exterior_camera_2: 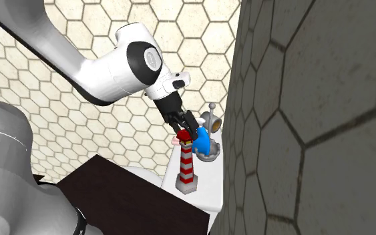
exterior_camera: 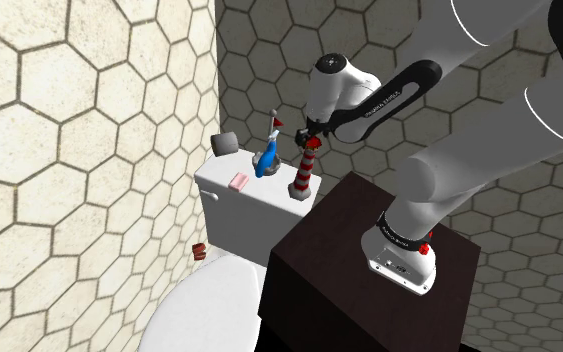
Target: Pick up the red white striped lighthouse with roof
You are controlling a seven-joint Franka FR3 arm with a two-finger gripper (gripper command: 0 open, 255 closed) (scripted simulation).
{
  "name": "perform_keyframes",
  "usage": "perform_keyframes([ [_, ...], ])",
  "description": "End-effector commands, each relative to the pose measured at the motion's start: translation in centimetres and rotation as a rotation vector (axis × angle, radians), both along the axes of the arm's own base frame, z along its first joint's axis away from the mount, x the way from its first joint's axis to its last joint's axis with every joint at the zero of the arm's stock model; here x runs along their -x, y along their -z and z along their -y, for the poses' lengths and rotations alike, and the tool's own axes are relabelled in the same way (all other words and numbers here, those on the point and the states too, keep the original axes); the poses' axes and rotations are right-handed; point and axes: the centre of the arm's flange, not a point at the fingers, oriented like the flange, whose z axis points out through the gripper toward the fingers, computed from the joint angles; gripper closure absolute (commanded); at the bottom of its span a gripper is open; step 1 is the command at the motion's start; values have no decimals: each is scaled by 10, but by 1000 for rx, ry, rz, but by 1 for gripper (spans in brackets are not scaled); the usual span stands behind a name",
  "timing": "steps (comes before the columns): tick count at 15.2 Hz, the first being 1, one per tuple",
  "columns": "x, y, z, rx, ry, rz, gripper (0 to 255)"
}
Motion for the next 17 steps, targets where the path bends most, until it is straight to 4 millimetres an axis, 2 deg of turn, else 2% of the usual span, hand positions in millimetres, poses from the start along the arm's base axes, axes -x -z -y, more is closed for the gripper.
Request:
perform_keyframes([
  [1, 1, 11, -1, 0, 0, 1, 0],
  [3, 1, 14, -1, 0, 0, 1, 0],
  [4, 2, 14, -1, -1, 0, 1, 255],
  [13, 1, 14, -1, 0, 0, 1, 255],
  [17, 1, -7, -1, 0, 0, 1, 255],
])
